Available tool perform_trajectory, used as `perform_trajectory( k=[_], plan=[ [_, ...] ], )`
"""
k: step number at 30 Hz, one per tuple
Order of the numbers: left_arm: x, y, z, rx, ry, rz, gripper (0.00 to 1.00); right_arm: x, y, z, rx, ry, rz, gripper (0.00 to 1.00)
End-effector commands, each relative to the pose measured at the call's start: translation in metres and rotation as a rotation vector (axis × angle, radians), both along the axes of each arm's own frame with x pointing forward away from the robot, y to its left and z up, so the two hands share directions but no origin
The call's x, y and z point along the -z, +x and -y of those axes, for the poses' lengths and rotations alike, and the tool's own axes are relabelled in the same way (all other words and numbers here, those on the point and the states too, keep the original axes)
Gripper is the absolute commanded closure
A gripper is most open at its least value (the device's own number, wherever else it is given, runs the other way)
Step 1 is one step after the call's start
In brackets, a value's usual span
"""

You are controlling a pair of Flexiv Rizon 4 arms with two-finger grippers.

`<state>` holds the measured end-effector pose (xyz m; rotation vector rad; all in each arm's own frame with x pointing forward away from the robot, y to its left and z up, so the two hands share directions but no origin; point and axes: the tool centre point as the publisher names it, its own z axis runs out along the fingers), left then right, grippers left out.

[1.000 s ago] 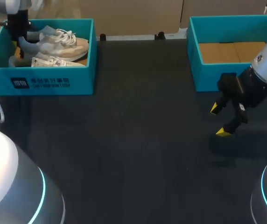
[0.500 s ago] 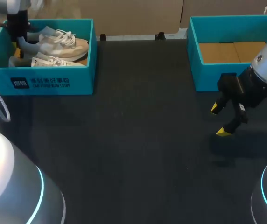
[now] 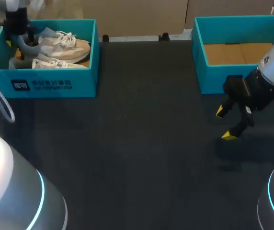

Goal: Take the shoe out of the shoebox, open the shoe tongue, remove and reinsert the insole, then place the shoe into the shoebox

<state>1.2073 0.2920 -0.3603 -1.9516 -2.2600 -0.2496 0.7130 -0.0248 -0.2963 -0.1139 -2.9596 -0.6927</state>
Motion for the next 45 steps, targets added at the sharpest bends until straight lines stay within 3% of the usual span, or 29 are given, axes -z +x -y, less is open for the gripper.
perform_trajectory(
  k=[1, 12, 16, 22, 37, 45],
  plan=[
    [-0.019, -0.01, 0.003, 0.013, -0.013, 0.011, 0.0, 0.001, -0.001, 0.0, 0.001, -0.002, 0.002, 0.0],
    [-0.069, -0.04, 0.017, 0.032, -0.066, 0.04, 0.0, 0.001, -0.001, 0.0, 0.001, -0.002, 0.002, 0.0],
    [-0.085, -0.062, 0.016, 0.035, -0.101, 0.038, 0.0, 0.001, -0.001, 0.0, 0.001, -0.002, 0.002, 0.0],
    [-0.101, -0.114, 0.018, 0.087, -0.121, 0.021, 0.0, 0.001, -0.001, 0.0, 0.001, -0.002, 0.002, 0.0],
    [-0.101, -0.114, 0.018, 0.087, -0.121, 0.021, 0.0, 0.001, -0.001, 0.0, 0.001, -0.002, 0.002, 0.0],
    [-0.11, -0.148, 0.023, 0.121, -0.102, -0.019, 0.0, 0.001, -0.001, 0.0, 0.001, -0.002, 0.002, 0.0]
  ],
)
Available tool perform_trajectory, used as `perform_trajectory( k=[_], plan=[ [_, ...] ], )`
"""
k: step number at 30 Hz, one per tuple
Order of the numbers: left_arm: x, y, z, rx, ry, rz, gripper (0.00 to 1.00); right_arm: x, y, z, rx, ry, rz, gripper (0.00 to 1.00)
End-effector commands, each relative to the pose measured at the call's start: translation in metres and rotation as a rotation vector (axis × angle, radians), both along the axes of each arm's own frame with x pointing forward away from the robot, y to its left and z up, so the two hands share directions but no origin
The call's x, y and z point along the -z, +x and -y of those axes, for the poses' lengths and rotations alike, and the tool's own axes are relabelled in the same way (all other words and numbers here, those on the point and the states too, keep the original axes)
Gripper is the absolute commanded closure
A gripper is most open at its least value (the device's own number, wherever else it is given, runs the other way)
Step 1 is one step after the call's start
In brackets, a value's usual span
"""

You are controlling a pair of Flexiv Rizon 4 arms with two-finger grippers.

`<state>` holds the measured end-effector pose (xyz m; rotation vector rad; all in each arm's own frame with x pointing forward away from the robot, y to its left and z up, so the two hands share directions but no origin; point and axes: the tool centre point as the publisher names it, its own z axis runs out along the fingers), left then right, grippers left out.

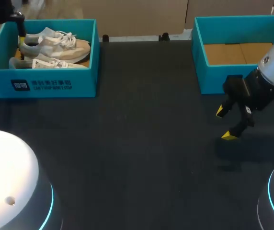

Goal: Take the shoe out of the shoebox, open the shoe tongue, remove and reinsert the insole, then place the shoe into the shoebox

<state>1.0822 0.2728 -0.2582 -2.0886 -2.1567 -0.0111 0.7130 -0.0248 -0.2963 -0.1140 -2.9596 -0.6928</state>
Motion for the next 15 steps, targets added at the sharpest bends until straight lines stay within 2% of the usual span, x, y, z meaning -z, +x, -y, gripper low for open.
perform_trajectory(
  k=[1, 8, 15],
  plan=[
    [-0.009, -0.027, 0.003, 0.028, 0.013, 0.094, 0.0, 0.0, -0.001, 0.0, 0.001, -0.002, 0.002, 0.0],
    [-0.004, -0.05, 0.001, 0.04, 0.012, 0.083, 0.0, 0.0, -0.001, 0.0, 0.001, -0.002, 0.002, 0.0],
    [0.018, -0.064, -0.002, 0.027, 0.036, 0.064, 0.0, 0.0, -0.001, 0.0, 0.001, -0.002, 0.002, 0.0]
  ],
)
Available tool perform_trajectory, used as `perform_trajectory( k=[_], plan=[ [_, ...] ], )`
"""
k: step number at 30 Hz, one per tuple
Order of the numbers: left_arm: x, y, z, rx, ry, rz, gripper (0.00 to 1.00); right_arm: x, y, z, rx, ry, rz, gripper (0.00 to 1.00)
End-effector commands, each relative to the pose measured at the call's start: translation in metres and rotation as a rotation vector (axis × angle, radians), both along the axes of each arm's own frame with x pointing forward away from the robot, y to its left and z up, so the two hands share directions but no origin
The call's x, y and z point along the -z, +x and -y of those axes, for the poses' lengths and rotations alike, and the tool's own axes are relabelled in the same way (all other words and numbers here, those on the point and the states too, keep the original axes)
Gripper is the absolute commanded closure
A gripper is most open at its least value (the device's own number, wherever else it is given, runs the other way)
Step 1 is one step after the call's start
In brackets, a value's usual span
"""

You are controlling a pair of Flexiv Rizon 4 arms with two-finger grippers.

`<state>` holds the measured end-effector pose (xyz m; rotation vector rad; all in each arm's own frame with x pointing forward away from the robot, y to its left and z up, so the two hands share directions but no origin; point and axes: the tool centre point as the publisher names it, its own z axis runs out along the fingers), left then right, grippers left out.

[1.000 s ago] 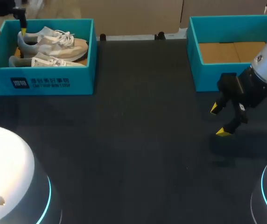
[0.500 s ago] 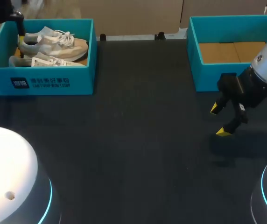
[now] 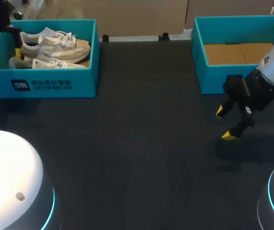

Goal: Take the shoe out of the shoebox, open the shoe tongue, remove and reinsert the insole, then place the shoe into the shoebox

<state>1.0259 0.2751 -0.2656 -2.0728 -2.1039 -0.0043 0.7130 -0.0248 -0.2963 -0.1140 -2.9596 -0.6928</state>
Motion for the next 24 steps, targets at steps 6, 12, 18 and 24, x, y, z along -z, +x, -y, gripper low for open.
perform_trajectory(
  k=[6, 12, 18, 24],
  plan=[
    [0.023, 0.0, -0.001, -0.026, 0.018, 0.113, 0.0, 0.0, -0.001, 0.0, 0.001, -0.002, 0.002, 0.0],
    [0.032, 0.011, -0.003, -0.041, 0.005, 0.105, 0.0, 0.0, -0.001, 0.0, 0.001, -0.002, 0.002, 0.0],
    [0.046, 0.021, -0.002, -0.052, -0.003, 0.086, 0.0, 0.0, -0.001, 0.0, 0.001, -0.002, 0.002, 0.0],
    [0.057, 0.027, -0.005, -0.055, -0.011, 0.078, 0.0, 0.0, -0.001, 0.0, 0.001, -0.002, 0.002, 0.0]
  ],
)
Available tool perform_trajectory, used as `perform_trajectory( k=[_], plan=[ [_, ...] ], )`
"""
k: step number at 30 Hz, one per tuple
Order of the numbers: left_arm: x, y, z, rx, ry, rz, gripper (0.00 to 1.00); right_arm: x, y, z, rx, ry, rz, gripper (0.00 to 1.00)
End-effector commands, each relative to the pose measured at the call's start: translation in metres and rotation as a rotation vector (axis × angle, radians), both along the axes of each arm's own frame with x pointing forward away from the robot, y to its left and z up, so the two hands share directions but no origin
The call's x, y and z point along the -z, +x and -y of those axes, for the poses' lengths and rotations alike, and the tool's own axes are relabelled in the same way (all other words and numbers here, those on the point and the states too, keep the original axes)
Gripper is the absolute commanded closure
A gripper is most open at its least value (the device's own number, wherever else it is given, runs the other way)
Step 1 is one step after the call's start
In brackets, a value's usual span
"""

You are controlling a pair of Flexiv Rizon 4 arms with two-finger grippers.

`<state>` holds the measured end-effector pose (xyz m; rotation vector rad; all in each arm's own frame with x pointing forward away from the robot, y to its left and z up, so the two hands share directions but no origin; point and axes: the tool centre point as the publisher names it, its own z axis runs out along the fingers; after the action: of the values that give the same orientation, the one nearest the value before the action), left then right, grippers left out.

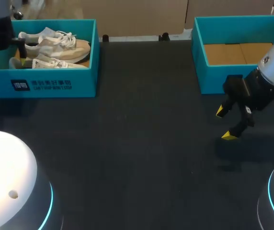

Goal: Take the shoe out of the shoebox, open the shoe tongue, remove and reinsert the insole, then place the shoe into the shoebox

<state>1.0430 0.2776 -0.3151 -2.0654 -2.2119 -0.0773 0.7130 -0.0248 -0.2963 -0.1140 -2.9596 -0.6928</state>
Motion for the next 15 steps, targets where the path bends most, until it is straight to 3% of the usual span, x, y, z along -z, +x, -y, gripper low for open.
perform_trajectory(
  k=[1, 15],
  plan=[
    [0.009, 0.011, -0.002, -0.006, 0.002, -0.014, 0.0, 0.001, -0.001, 0.0, 0.001, -0.002, 0.002, 0.0],
    [0.027, 0.009, -0.007, -0.019, 0.001, -0.032, 0.0, 0.001, -0.001, 0.0, 0.001, -0.002, 0.002, 0.0]
  ],
)
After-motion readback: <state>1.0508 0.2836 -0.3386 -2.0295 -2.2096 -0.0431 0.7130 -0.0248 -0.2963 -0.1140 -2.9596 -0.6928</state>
